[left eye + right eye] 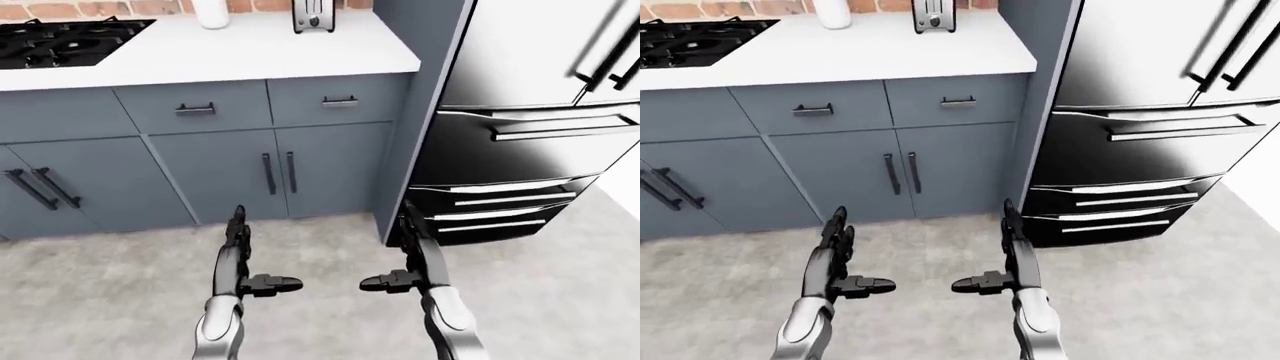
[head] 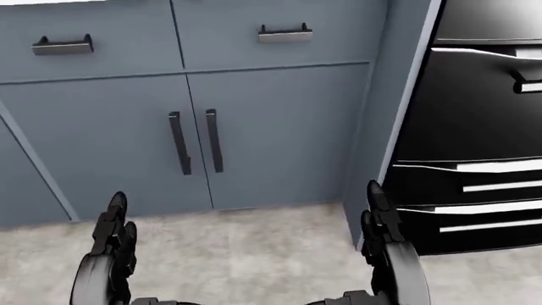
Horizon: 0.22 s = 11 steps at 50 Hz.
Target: Navigate to the shelves.
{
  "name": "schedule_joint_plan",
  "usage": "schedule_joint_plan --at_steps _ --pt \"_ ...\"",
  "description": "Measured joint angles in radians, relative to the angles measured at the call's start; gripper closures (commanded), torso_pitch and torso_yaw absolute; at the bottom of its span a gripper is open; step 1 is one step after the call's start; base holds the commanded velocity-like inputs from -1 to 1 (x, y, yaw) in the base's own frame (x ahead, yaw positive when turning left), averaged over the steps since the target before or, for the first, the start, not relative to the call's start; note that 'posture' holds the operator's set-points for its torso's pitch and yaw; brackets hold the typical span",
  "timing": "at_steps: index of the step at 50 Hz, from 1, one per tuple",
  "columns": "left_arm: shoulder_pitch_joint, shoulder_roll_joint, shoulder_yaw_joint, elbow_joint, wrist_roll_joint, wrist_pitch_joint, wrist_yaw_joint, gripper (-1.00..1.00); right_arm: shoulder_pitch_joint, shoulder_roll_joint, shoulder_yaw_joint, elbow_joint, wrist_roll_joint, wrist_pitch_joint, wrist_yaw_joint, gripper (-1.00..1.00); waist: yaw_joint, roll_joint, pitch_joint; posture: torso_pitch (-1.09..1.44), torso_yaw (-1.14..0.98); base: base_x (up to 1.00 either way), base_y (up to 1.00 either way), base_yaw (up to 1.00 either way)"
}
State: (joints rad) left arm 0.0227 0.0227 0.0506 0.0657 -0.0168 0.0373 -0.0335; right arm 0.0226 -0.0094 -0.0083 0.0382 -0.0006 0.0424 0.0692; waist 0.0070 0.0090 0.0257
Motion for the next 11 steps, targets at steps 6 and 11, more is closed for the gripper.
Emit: schedule_joint_plan --at_steps 6,11 --pt "-0.014 -0.006 -0.007 -0.031 0.0 -0.011 0.001 -1.0 -0.004 -0.009 -0.014 -0.021 0.0 -0.017 -0.001 -1.0 -0.011 -0.054 -0.006 0.0 0.0 0.0 0.16 0.0" --pt "-0.008 -0.014 -0.034 -0.016 -0.001 -0.01 -0.012 -1.0 0.006 -0.014 -0.033 -0.013 -0.003 -0.012 -0.011 -1.0 -0.026 -0.062 -0.012 0.0 0.0 0.0 0.19 0.0"
